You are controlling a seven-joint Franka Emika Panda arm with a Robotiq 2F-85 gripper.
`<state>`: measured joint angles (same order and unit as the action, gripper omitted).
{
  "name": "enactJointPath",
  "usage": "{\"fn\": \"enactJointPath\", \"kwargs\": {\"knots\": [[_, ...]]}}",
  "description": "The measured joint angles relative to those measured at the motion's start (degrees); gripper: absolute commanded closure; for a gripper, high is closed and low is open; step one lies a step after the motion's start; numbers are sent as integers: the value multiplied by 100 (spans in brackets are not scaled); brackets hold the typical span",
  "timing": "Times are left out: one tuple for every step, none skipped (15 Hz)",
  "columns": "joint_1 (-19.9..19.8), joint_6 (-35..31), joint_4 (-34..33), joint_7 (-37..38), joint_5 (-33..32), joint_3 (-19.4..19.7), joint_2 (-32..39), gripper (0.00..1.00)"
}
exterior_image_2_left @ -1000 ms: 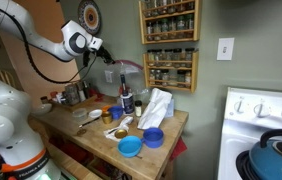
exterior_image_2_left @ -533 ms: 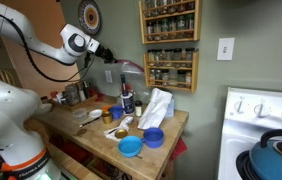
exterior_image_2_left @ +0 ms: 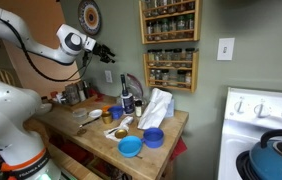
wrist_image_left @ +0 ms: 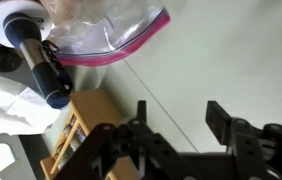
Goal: Move the ziploc bag to the right
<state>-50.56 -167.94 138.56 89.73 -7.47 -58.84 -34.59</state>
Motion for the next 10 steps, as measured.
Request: {"fn": "enactJointPath", "kwargs": {"knots": [[285, -2, -1, -224, 20, 203, 87, 1], [645, -1, 7, -465, 39, 465, 200, 0], [1031, 4, 23, -733, 100, 737, 315, 0], [1428, 6, 50, -1039, 216, 1004, 428, 0], [1832, 7, 94, -1342, 347, 1265, 527, 0], [2222, 7, 149, -1621, 492, 1502, 611, 0], [2621, 7, 213, -1896, 652, 1730, 691, 0], [3028, 8, 292, -2164, 812, 1951, 757, 0], [3433, 7, 380, -2441, 978, 2161, 814, 0], [3839, 7, 479, -2735, 1136, 2376, 859, 0]]}}
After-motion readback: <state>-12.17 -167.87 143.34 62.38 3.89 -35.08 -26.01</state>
